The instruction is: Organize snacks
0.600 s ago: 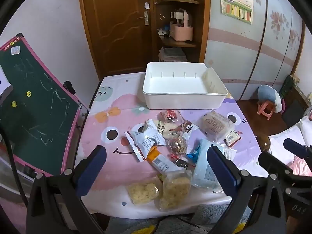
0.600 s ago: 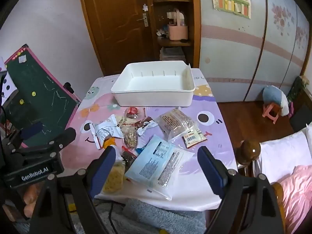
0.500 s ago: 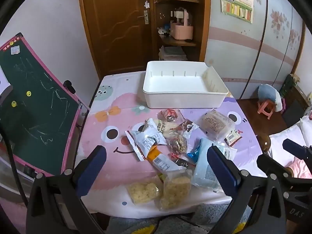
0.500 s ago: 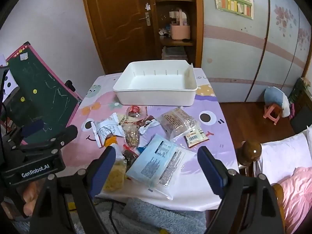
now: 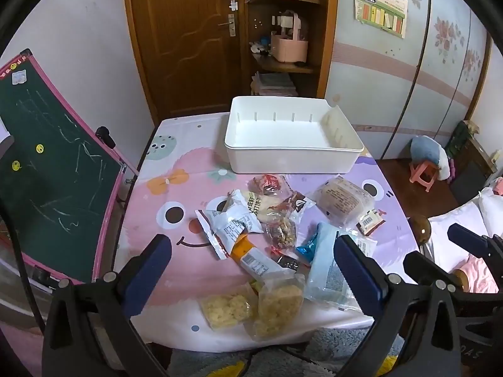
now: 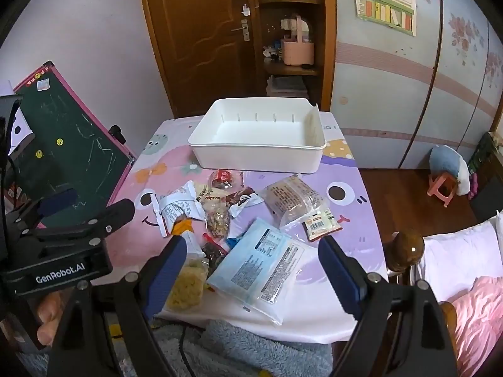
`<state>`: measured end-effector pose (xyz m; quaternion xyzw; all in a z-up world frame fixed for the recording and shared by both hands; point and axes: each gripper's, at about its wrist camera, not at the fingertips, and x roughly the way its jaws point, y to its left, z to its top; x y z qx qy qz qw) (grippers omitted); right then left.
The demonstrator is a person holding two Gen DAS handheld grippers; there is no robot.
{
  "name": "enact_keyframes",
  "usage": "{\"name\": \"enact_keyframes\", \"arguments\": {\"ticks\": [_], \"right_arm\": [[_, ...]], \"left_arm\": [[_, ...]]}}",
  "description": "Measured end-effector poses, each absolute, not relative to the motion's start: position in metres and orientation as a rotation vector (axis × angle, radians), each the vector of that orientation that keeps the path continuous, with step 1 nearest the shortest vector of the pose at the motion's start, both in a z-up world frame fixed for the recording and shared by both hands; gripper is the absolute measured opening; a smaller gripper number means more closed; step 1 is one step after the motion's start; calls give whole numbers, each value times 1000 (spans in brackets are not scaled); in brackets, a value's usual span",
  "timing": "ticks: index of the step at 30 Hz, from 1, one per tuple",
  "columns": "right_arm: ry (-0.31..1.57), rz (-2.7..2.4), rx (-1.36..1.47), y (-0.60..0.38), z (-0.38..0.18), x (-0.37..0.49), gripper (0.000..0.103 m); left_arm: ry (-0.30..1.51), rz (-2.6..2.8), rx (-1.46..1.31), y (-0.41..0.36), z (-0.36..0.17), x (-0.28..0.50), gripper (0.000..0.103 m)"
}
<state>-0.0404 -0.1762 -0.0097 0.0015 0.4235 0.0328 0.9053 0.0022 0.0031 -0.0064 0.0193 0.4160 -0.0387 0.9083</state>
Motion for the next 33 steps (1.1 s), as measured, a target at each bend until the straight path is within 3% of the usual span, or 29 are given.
{"name": "enact_keyframes", "arguments": {"ticks": [33], "right_arm": [[894,68,20,-177,-17,-38,86]], "left_arm": [[848,-75,14,11,1,3,103]]}}
